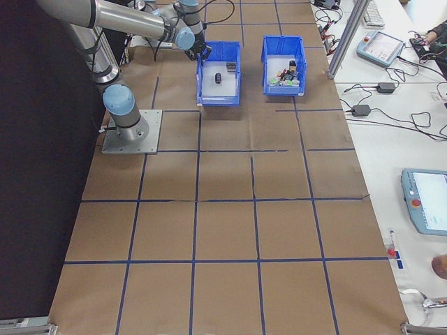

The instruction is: Place button box in front

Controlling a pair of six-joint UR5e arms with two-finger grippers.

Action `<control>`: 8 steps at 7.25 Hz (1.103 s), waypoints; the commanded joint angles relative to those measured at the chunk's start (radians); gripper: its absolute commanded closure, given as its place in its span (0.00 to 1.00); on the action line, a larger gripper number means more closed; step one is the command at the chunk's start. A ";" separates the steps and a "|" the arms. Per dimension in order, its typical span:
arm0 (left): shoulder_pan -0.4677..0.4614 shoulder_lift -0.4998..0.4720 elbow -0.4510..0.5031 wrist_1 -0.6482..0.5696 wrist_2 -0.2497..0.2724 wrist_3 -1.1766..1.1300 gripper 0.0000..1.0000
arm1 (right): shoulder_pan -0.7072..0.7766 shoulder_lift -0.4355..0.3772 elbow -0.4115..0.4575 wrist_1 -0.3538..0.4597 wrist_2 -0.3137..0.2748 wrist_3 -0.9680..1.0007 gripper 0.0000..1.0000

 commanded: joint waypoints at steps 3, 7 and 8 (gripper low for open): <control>0.015 0.004 -0.008 0.003 -0.010 0.065 0.00 | 0.059 0.053 -0.017 0.008 -0.032 0.032 0.97; 0.014 0.021 -0.011 0.001 -0.008 0.047 0.00 | 0.091 0.045 0.026 -0.001 -0.029 0.033 0.92; 0.015 0.024 -0.012 0.000 -0.008 0.046 0.00 | 0.091 0.055 0.026 -0.002 -0.015 0.068 0.22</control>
